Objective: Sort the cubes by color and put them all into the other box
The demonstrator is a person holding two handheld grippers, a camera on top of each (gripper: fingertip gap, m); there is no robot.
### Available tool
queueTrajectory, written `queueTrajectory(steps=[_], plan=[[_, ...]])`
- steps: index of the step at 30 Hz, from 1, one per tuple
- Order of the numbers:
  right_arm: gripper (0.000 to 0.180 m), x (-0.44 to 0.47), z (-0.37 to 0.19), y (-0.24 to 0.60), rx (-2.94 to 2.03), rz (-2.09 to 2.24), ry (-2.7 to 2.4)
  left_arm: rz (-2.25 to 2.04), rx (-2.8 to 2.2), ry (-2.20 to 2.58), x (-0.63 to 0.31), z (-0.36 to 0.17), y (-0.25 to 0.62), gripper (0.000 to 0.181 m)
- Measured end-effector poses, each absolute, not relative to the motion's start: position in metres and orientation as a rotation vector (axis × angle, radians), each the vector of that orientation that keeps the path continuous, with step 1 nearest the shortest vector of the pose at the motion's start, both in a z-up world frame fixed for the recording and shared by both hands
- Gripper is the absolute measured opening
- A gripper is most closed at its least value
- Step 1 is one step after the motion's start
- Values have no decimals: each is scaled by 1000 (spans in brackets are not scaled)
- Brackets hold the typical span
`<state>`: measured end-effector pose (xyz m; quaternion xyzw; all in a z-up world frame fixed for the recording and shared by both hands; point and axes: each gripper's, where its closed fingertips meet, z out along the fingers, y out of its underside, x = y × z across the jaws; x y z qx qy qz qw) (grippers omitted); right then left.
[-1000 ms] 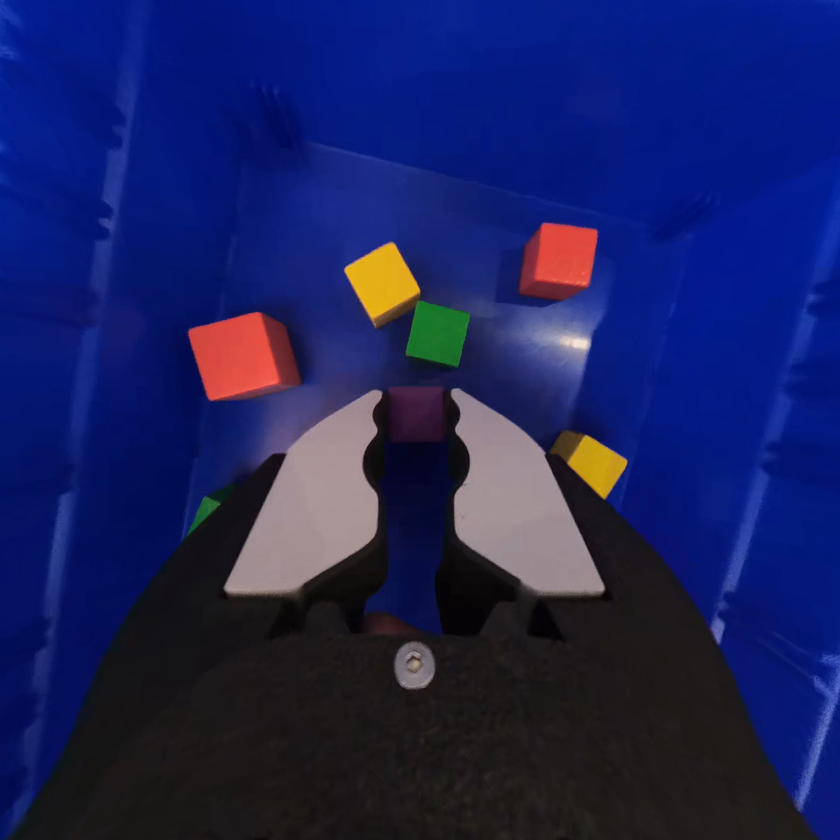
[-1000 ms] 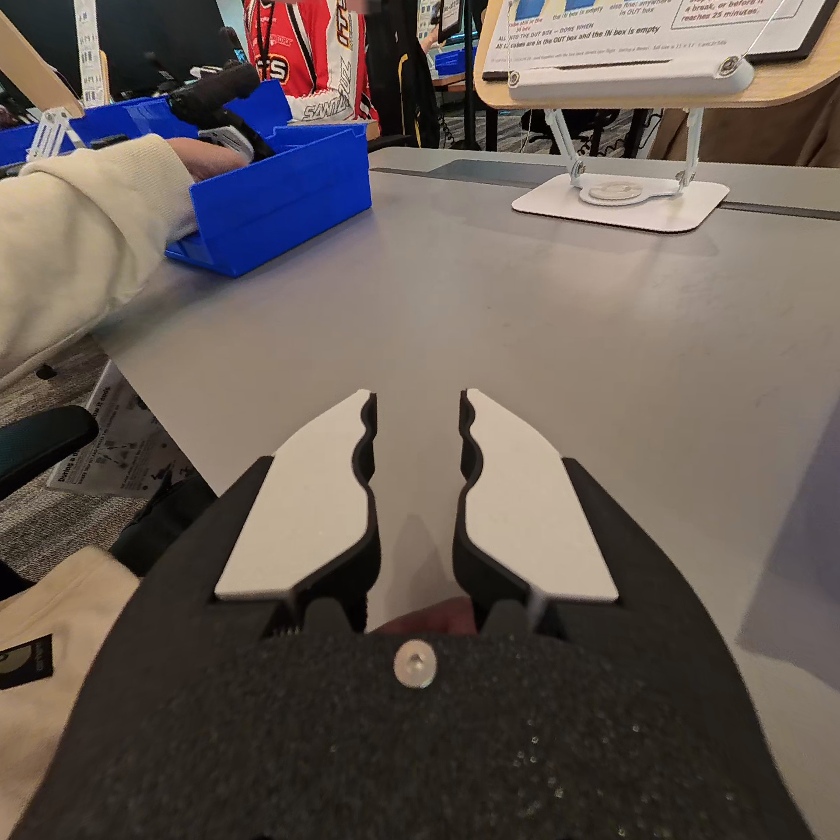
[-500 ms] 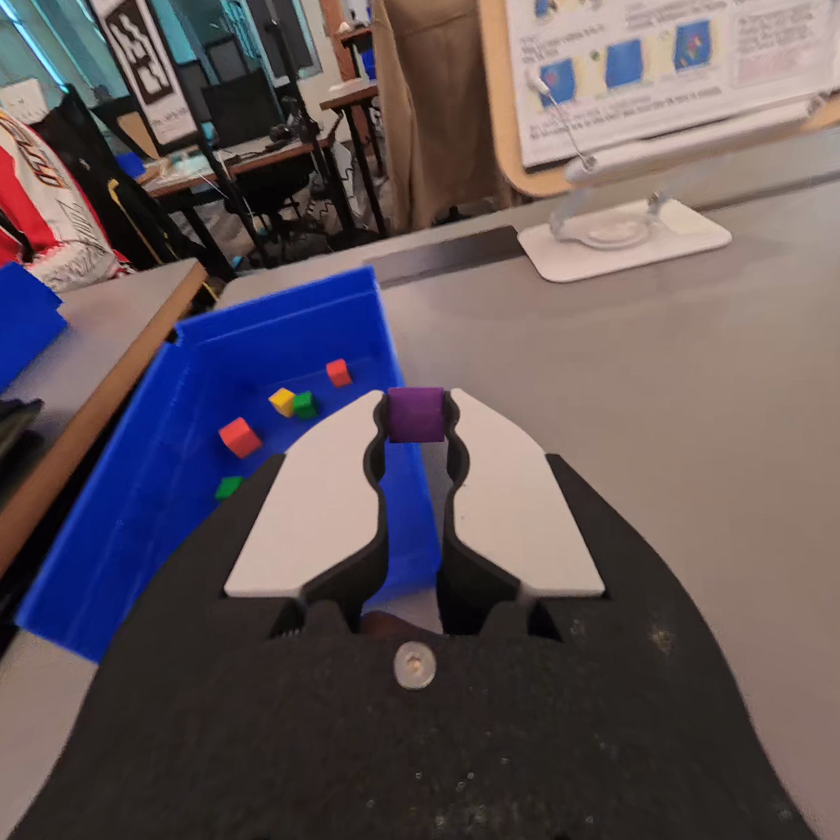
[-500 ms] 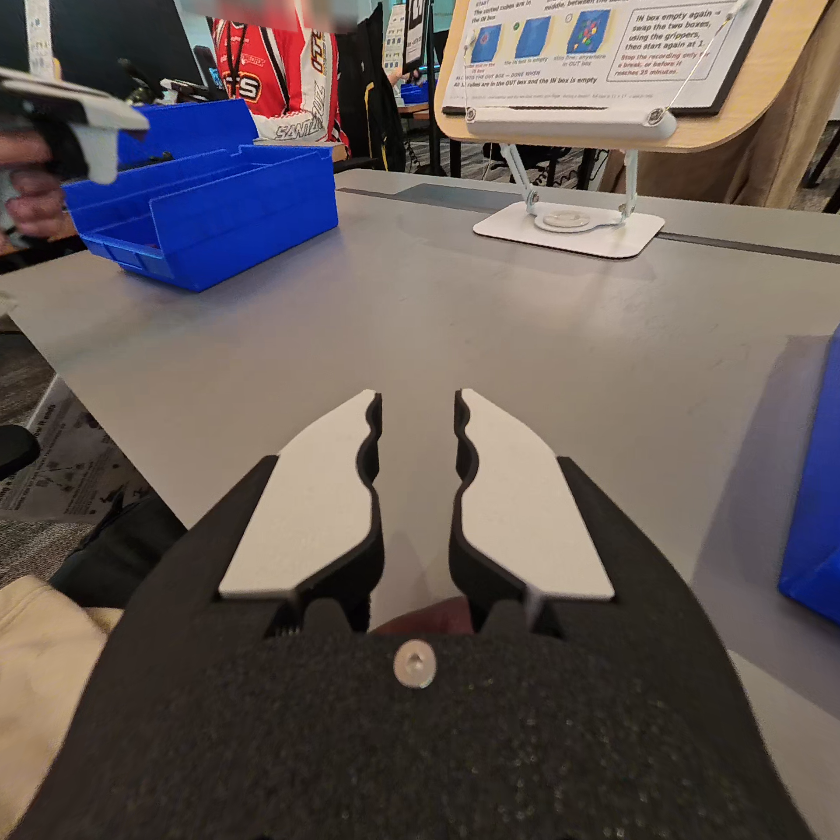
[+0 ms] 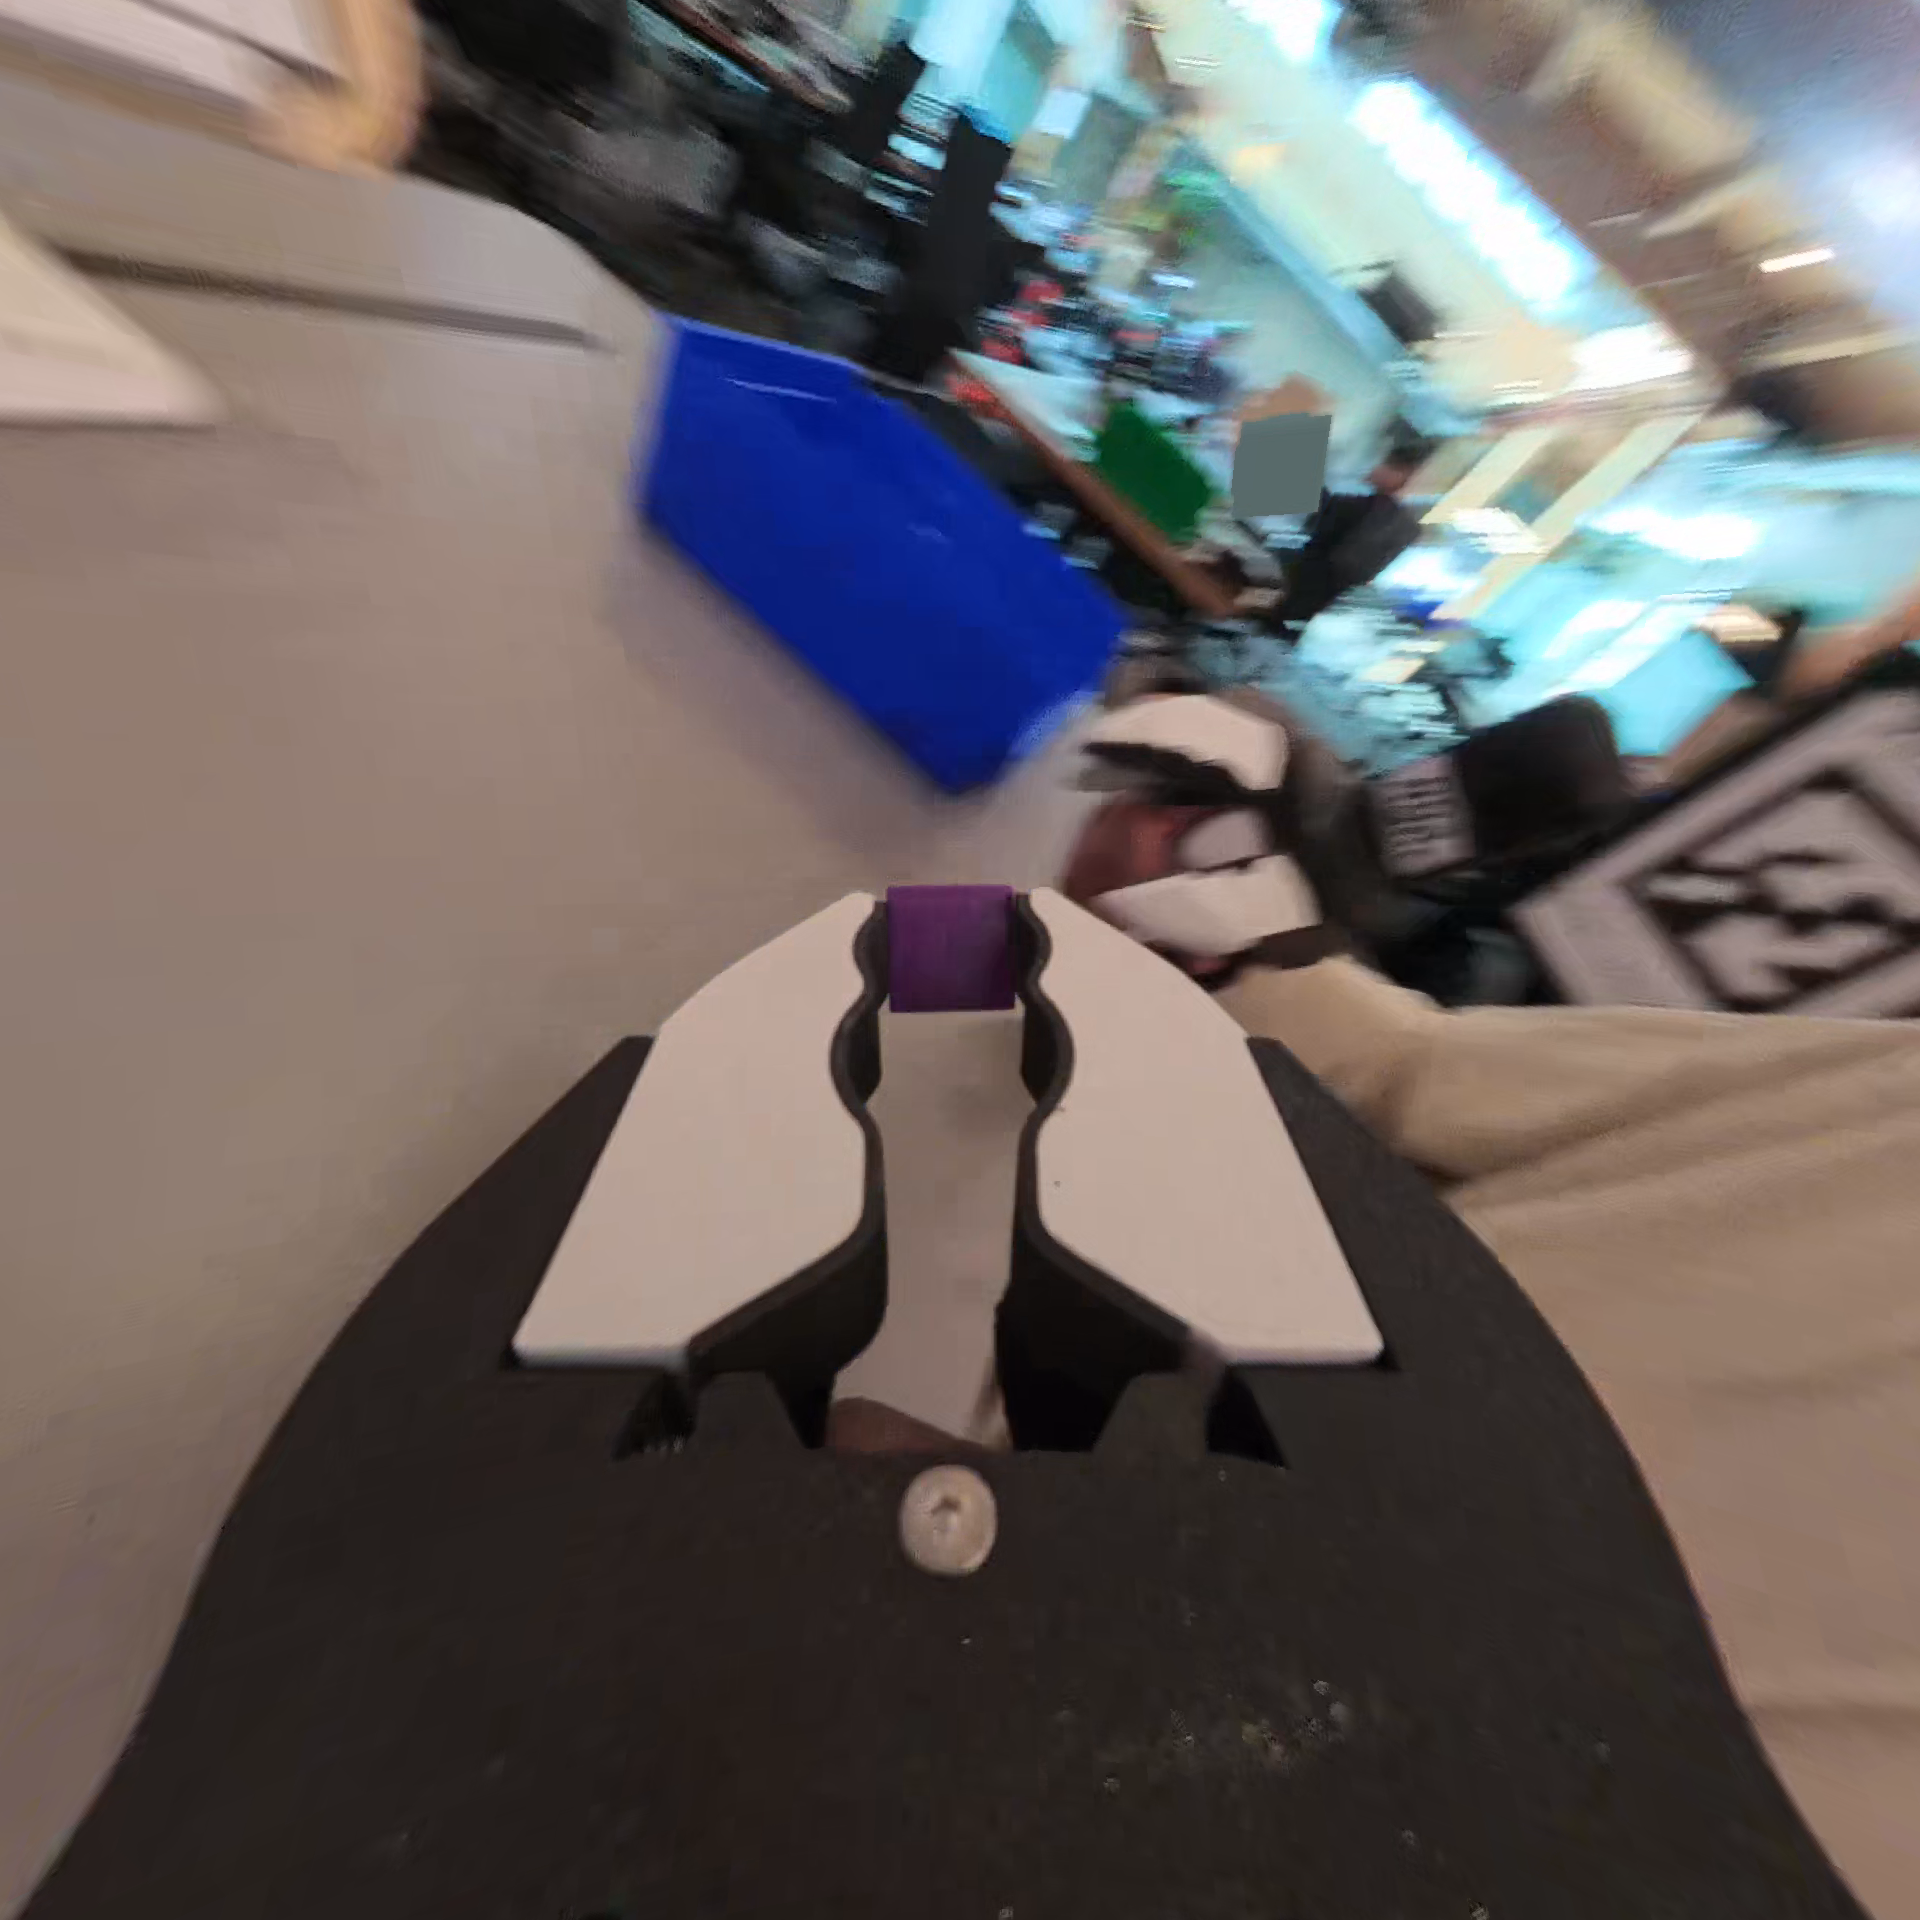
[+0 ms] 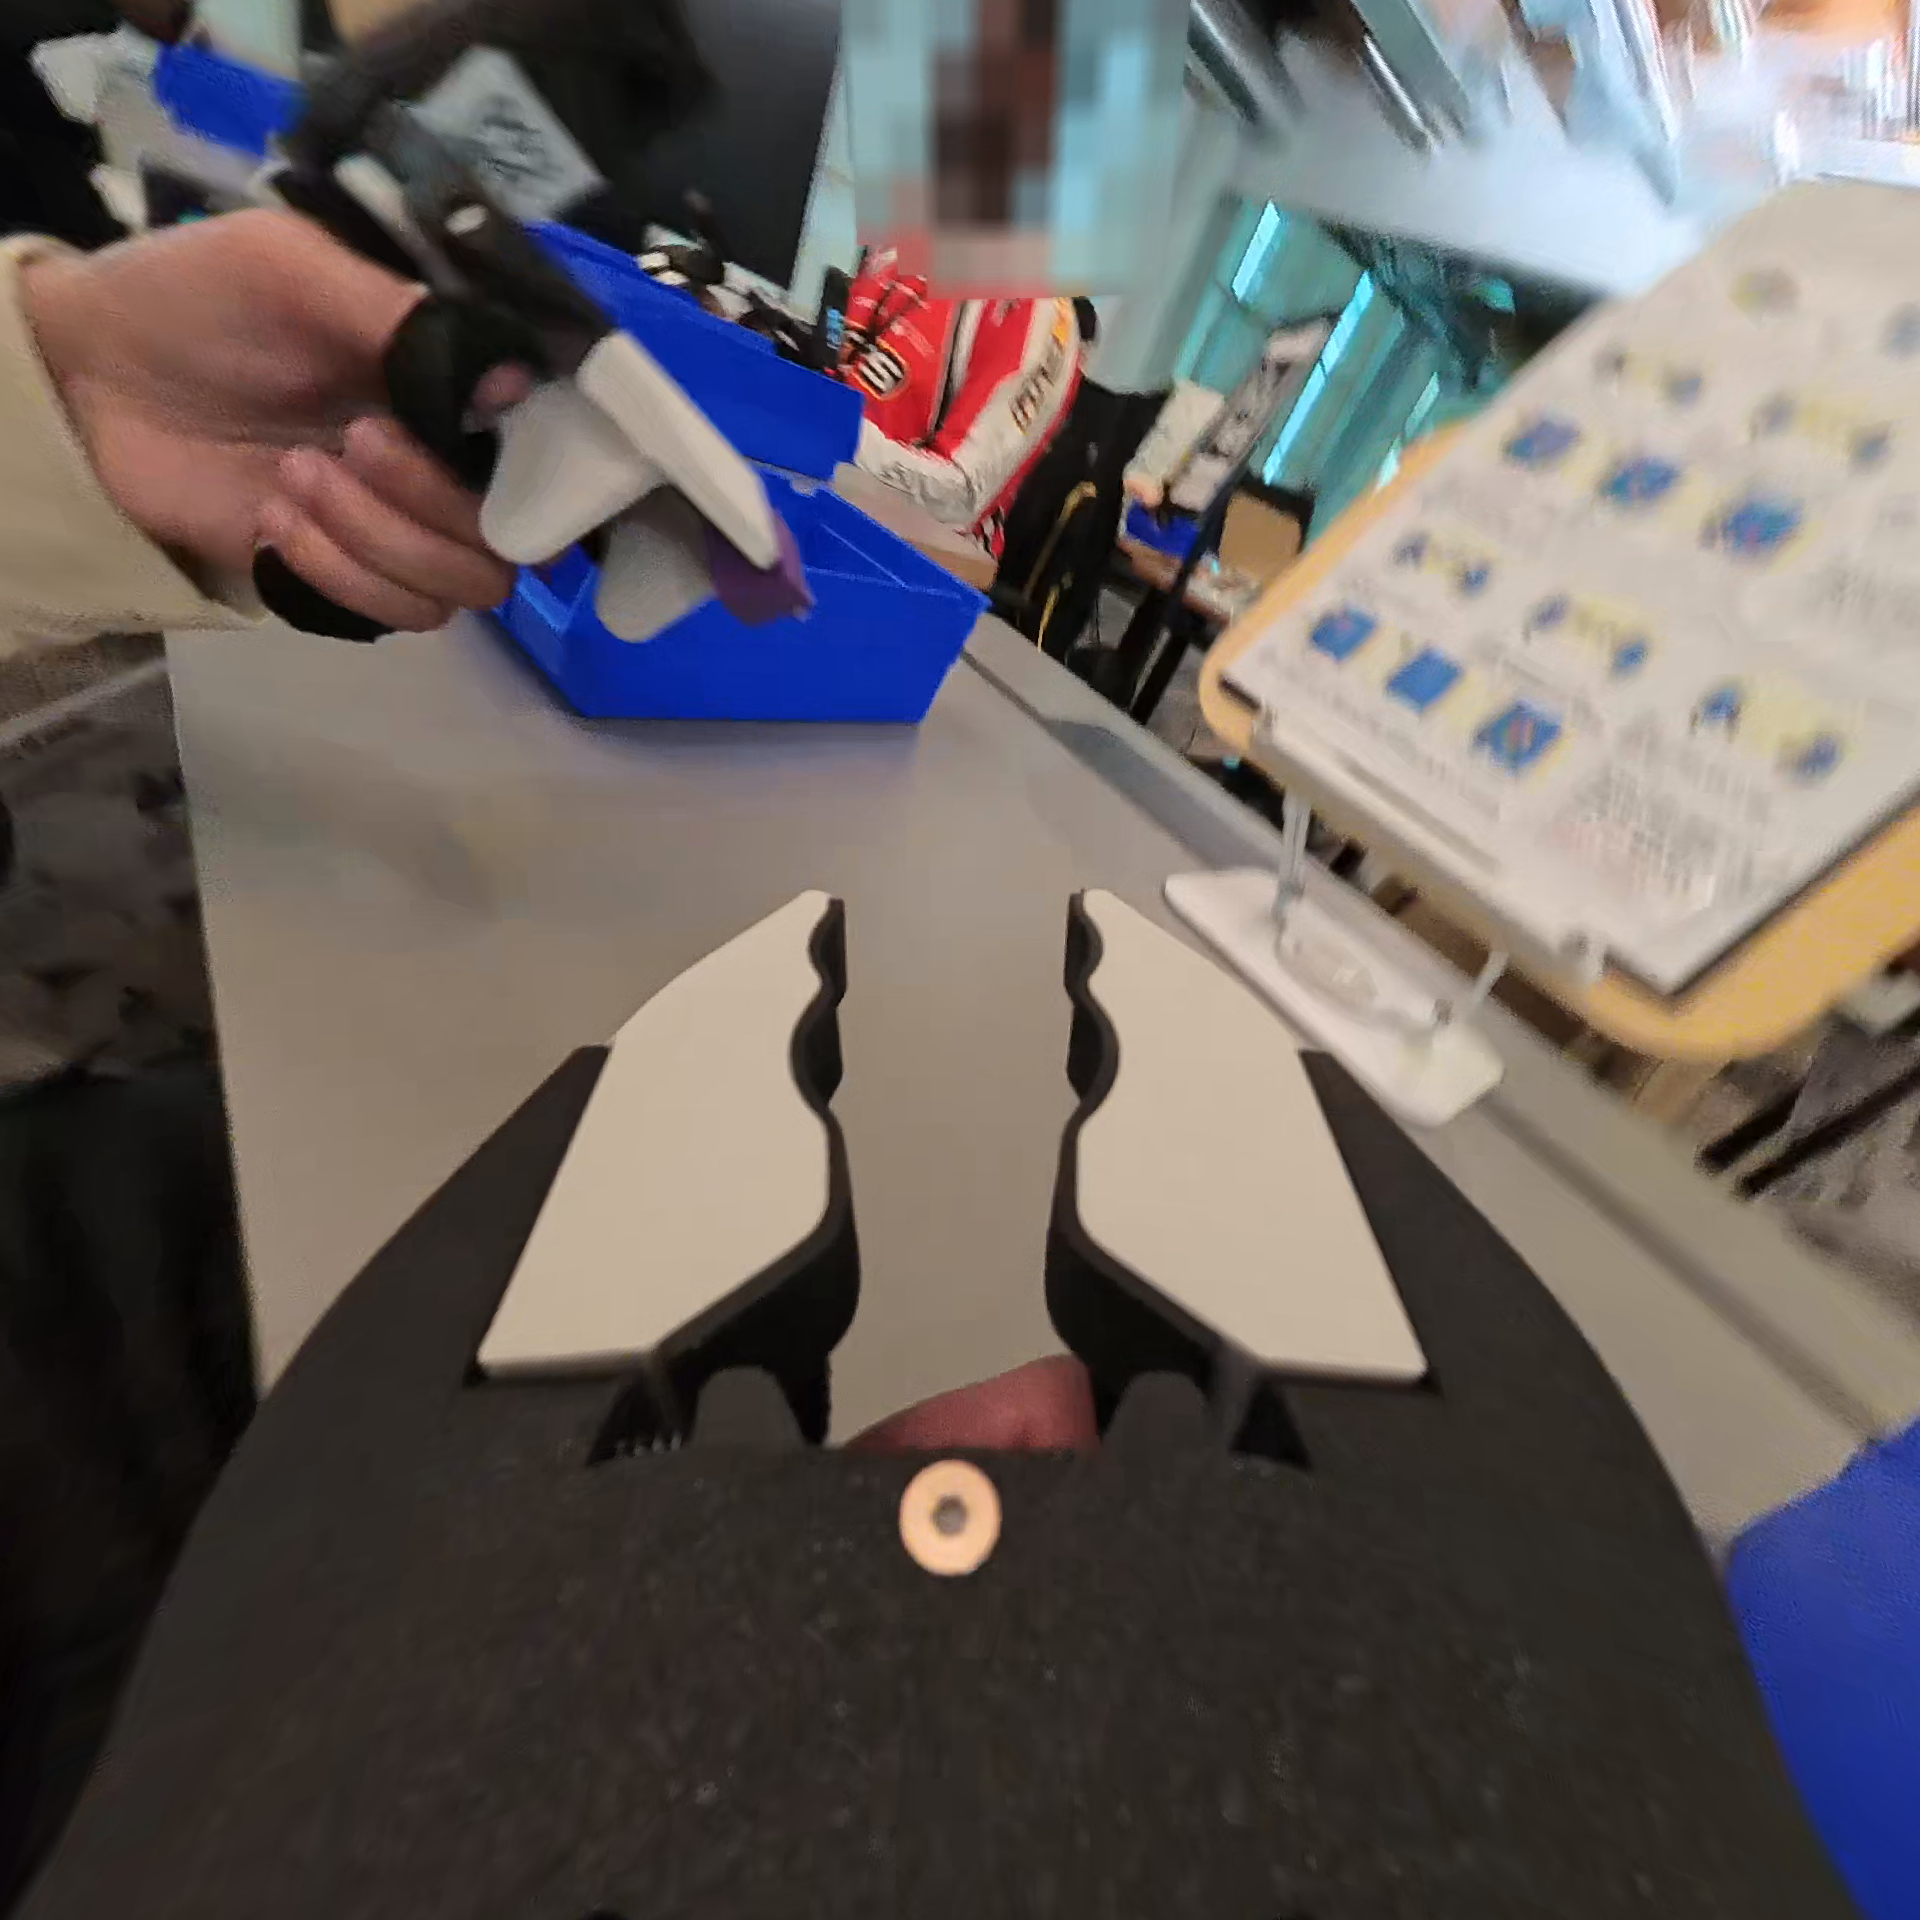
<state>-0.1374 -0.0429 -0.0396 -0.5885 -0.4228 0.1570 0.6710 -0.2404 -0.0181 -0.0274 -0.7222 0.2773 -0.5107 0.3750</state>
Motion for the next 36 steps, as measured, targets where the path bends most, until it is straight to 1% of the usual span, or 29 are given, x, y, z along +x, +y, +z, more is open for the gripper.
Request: queueTrajectory(steps=[3, 7, 9, 10, 11, 12, 15, 16, 17, 18, 20, 21, 23, 25, 26, 28, 32, 34, 36], plan=[[44, -167, -30, -38, -1219, 288, -1061, -1657, -1814, 763, -200, -13, -35, 22], [42, -185, -17, -45, -1119, 318, -1056, -1900, -1802, 752, -176, -15, -44, 22], [42, -188, -24, -43, -1130, 301, -1081, -2012, -1789, 724, -171, -16, -47, 22], [36, -188, -26, -43, -1129, 300, -1084, -2040, -1794, 721, -169, -19, -49, 22], [26, -187, -26, -43, -1118, 304, -1071, -2056, -1806, 725, -166, -23, -51, 22], [22, -186, -25, -44, -1109, 315, -1059, -2083, -1806, 714, -163, -25, -52, 22], [22, -182, -27, -46, -1122, 340, -1063, -2164, -1786, 678, -161, -26, -55, 23], [22, -179, -26, -48, -1118, 339, -1050, -2176, -1767, 681, -163, -24, -56, 30], [22, -176, -26, -49, -1124, 330, -1042, -2158, -1756, 683, -167, -22, -57, 43], [22, -170, -27, -49, -1137, 316, -1033, -2101, -1751, 686, -174, -21, -55, 48], [22, -154, -31, -48, -1176, 275, -999, -1866, -1767, 691, -192, -26, -49, 49], [22, -144, -34, -49, -1200, 257, -970, -1672, -1803, 683, -203, -35, -41, 49], [22, -123, -41, -50, -1269, 255, -882, -1137, -1885, 607, -238, -62, -14, 49], [22, -105, -53, -53, -1343, 250, -805, -624, -1910, 476, -288, -84, 8, 44], [22, -97, -59, -55, -1371, 231, -779, -460, -1913, 429, -307, -92, 10, 43], [22, -86, -68, -57, -1413, 183, -746, -358, -1927, 420, -320, -107, 3, 43], [22, -75, -74, -55, -1470, 156, -703, -376, -1987, 463, -316, -133, -7, 41], [22, -67, -67, -51, -1490, 163, -667, -373, -1986, 478, -314, -134, -6, 41], [22, -40, -47, -43, -1498, 72, -639, -374, -1972, 508, -310, -131, -7, 41]])
